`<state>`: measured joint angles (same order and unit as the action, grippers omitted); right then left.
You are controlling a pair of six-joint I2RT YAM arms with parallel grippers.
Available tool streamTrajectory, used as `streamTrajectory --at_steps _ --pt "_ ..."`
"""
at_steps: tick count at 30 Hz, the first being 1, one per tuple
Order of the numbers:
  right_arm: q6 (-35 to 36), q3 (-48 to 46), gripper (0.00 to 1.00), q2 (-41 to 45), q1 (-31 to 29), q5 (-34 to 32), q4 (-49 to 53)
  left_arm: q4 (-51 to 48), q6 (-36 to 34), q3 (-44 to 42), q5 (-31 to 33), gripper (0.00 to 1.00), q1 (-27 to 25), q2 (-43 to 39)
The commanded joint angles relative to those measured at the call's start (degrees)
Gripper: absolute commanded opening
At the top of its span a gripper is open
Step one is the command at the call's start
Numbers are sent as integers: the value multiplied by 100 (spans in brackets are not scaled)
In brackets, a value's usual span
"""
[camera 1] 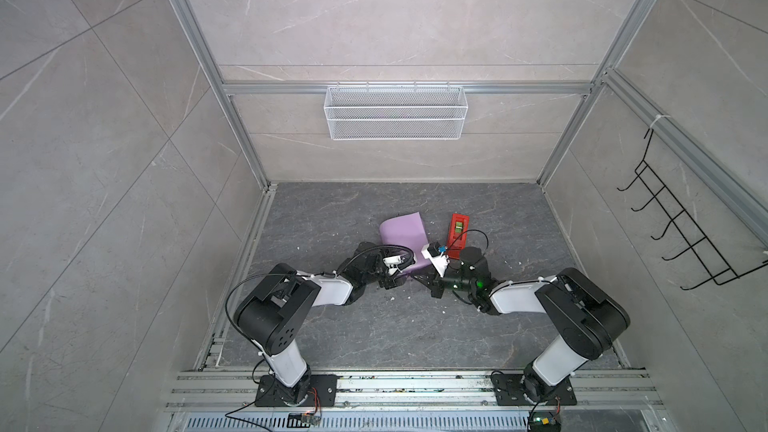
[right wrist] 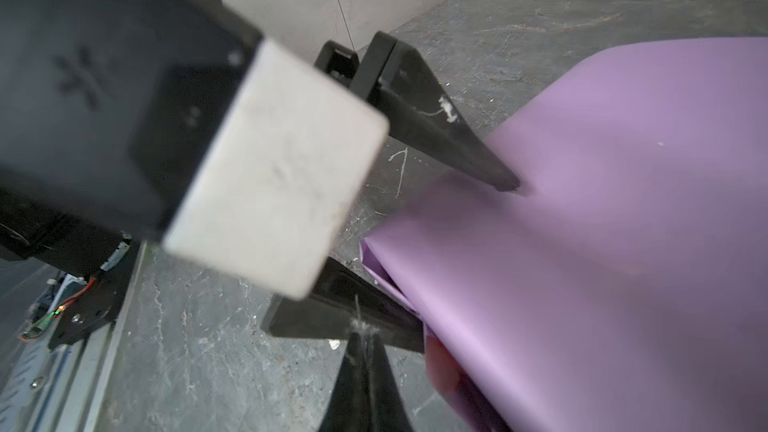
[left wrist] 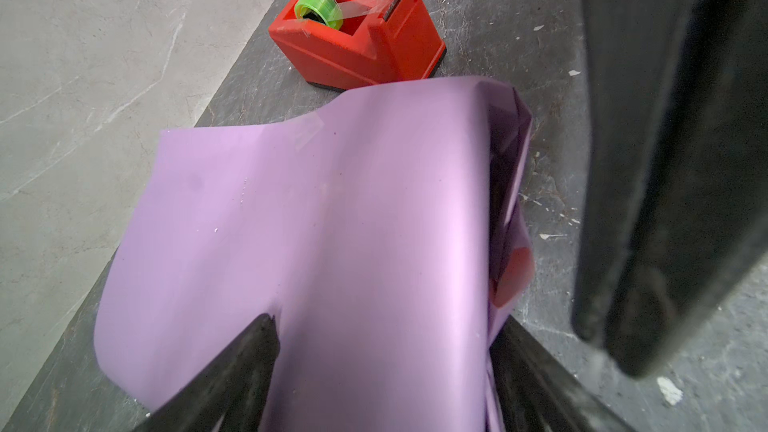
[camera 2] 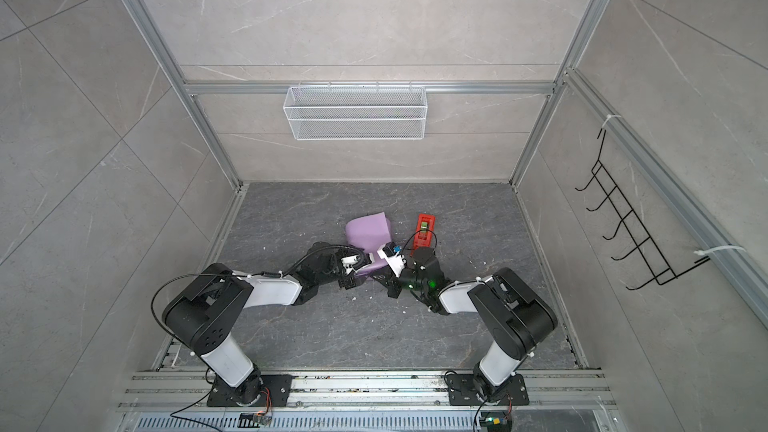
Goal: Wrap the gift box in paper
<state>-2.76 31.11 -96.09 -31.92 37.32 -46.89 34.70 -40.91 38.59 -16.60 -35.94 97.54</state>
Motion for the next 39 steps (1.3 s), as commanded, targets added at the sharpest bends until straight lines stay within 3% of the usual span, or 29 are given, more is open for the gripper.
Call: streamTrajectory --at_steps 1,7,23,29,34,39 --pt "446 144 0 -177 -25 -135 -318 -289 179 72 -142 81 37 107" --pt "385 213 0 -377 -24 -167 -591 -288 188 83 -152 81 44 135" --pt "788 412 0 -481 -29 -406 -126 -288 197 80 -163 81 55 130" --pt "375 193 0 -166 -27 -109 -232 -295 197 85 -173 81 54 146" --pt "121 -22 0 262 -25 -70 263 -288 206 88 -171 81 65 149" --pt "-259 120 0 172 -25 -165 838 -293 206 98 -179 81 62 154"
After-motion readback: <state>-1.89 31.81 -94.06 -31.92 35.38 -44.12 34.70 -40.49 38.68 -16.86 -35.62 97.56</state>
